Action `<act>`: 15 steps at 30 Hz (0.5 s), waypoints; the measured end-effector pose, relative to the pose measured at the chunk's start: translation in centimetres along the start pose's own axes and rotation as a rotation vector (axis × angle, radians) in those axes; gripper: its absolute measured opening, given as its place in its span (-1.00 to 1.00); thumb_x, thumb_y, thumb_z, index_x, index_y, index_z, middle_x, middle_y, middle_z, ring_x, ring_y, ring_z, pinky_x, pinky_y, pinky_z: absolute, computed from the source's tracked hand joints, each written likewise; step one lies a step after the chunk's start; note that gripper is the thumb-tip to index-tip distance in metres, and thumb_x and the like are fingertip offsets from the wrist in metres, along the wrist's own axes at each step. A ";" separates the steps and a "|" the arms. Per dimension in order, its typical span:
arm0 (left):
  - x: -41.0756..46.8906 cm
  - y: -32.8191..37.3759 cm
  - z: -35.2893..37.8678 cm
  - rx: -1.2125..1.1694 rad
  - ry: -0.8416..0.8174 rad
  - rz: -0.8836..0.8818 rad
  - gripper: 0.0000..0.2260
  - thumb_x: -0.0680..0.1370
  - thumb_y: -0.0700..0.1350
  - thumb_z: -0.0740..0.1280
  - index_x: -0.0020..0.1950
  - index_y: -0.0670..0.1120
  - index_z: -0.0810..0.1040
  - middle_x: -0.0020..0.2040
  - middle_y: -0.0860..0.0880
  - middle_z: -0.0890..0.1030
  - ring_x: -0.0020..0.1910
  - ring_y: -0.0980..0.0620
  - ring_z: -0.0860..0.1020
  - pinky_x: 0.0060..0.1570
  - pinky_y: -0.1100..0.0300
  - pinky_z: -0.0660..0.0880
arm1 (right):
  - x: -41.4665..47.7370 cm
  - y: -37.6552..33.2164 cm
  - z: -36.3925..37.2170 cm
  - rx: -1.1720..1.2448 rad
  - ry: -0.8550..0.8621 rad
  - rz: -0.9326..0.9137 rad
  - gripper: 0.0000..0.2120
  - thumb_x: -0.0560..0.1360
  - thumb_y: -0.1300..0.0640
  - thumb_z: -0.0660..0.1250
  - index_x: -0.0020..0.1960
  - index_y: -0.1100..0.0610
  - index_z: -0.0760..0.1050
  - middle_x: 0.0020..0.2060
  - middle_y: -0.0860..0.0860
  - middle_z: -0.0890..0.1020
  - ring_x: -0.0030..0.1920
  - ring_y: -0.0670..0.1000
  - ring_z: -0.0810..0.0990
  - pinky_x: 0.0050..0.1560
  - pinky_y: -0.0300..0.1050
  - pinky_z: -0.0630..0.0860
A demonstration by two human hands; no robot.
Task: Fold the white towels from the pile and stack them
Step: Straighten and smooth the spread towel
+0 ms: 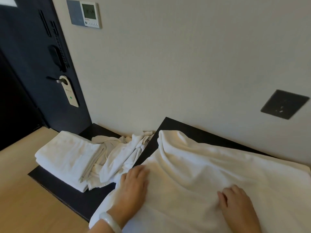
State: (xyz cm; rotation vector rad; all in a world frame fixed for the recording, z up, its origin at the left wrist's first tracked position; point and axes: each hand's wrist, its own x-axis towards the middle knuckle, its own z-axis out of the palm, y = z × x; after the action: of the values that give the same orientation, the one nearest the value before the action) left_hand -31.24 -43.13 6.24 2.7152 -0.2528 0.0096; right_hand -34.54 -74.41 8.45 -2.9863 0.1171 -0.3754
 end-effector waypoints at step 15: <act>13.4 2.5 -5.3 -1.169 -0.410 -0.235 -0.63 0.52 -0.23 0.33 0.27 0.09 0.61 0.21 0.00 0.64 0.21 -0.01 0.58 0.26 0.04 0.50 | 20.8 -9.8 1.7 0.603 -0.553 0.096 -0.73 0.52 0.05 0.42 0.19 0.11 0.56 -0.01 0.06 0.65 0.01 0.06 0.59 0.05 -0.09 0.48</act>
State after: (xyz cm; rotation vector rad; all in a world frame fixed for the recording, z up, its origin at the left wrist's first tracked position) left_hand -18.34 -45.61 12.72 1.5376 -0.0171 -0.5748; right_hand -13.38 -66.43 13.16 -2.3637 0.0720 0.3693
